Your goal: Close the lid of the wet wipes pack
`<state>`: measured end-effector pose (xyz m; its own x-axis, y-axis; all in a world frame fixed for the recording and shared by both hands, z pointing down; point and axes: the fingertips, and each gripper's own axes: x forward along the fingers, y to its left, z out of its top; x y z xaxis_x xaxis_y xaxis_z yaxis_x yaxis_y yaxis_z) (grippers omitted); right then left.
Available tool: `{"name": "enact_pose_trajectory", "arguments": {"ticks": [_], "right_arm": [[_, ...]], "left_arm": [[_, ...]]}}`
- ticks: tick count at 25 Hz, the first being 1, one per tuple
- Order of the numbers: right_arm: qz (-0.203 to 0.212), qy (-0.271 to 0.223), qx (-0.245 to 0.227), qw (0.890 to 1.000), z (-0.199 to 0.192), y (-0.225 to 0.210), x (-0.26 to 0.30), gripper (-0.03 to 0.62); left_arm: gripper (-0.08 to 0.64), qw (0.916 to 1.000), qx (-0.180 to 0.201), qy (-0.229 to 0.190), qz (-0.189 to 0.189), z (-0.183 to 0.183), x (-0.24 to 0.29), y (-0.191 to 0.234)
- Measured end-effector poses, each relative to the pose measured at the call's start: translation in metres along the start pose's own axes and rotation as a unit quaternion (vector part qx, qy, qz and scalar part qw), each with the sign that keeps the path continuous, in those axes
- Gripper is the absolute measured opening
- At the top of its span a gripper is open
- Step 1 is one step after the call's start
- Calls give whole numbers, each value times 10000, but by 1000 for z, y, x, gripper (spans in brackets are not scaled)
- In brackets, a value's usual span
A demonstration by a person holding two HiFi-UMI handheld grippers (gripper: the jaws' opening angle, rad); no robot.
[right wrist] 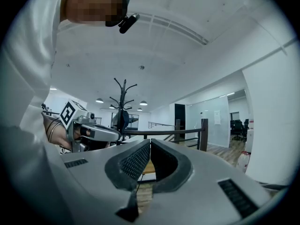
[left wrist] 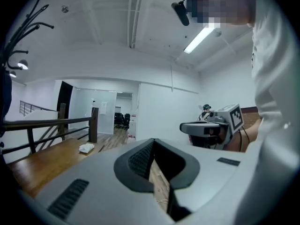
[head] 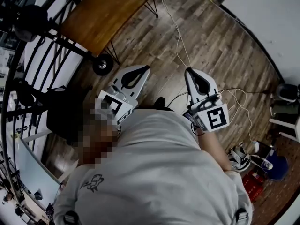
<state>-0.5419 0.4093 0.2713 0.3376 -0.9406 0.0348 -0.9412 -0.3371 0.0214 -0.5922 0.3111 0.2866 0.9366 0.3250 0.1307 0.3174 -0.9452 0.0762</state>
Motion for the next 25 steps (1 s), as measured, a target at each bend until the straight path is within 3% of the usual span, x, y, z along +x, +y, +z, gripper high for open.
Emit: {"name": "enact_pose_trajectory", "arguments": {"ticks": [5, 16, 25], "right_arm": [[15, 130, 113, 9998, -12, -41, 3, 34], [-158, 231, 140, 9995, -21, -76, 43, 34], [-214, 141, 180, 9995, -21, -99, 126, 34]], "left_arm": [[12, 10000, -37, -49, 2, 9, 33, 8], [13, 9999, -64, -98, -111, 15, 78, 58], [12, 9997, 26, -75, -219, 16, 110, 133]]}}
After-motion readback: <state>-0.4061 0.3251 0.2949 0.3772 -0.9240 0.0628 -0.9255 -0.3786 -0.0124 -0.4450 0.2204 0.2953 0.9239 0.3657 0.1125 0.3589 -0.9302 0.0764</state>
